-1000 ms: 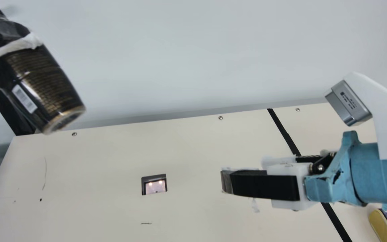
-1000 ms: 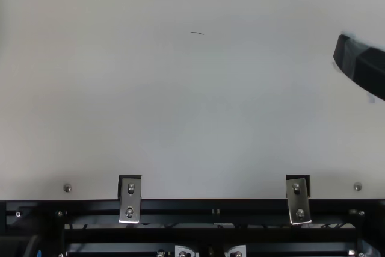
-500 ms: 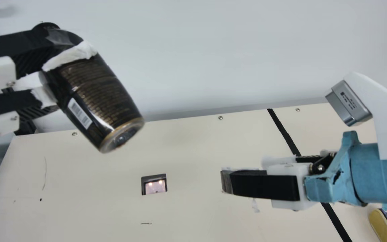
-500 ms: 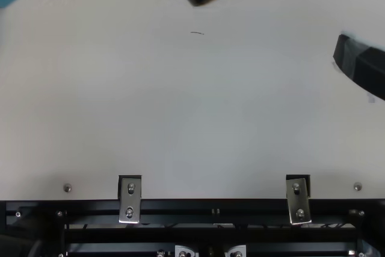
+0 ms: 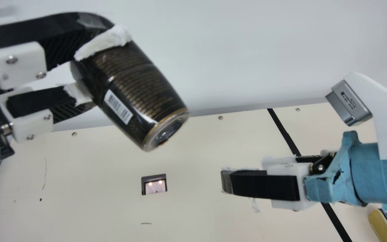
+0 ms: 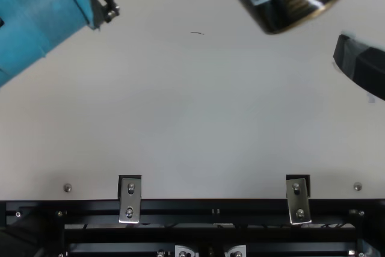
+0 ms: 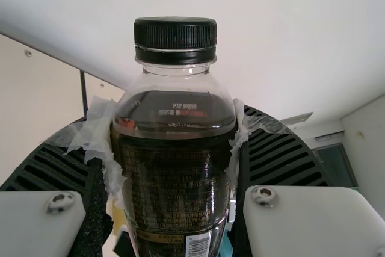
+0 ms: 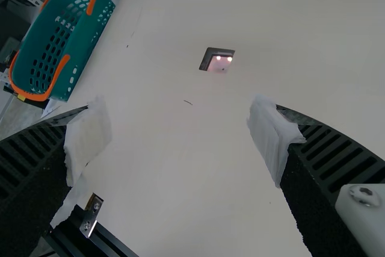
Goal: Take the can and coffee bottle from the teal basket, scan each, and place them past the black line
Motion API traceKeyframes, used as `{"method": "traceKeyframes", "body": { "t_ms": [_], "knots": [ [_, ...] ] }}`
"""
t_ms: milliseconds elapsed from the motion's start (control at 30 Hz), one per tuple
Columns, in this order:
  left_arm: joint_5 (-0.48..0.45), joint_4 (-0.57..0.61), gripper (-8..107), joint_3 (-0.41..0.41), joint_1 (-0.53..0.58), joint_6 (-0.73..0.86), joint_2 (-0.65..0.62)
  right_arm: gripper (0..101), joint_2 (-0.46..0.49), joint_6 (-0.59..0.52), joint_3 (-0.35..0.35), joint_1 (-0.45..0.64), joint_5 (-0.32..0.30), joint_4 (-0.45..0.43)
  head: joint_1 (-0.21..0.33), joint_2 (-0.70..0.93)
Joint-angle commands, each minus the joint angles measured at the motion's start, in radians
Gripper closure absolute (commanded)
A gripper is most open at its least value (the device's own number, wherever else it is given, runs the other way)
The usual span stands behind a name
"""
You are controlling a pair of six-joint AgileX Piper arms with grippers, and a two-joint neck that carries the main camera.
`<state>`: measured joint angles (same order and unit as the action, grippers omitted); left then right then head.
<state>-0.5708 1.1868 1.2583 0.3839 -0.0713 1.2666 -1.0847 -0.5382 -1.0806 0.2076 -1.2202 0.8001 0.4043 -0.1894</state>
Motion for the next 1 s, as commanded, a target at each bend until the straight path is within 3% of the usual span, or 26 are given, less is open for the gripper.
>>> {"method": "traceKeyframes", "body": {
  "t_ms": [0,567,967],
  "knots": [
    [0.023,-0.014,89,0.018,0.038,-0.03,0.004,0,0.0,0.0,0.0,0.0,0.0,0.0,0.032,-0.005],
    [0.127,-0.145,89,0.117,0.265,-0.209,0.034,0,0.0,0.0,0.0,0.0,0.0,0.0,0.032,-0.005],
    [0.132,-0.181,89,0.124,0.308,-0.279,0.036,0,0.0,0.0,0.0,0.0,0.0,0.0,0.032,-0.005]
  ]
}}
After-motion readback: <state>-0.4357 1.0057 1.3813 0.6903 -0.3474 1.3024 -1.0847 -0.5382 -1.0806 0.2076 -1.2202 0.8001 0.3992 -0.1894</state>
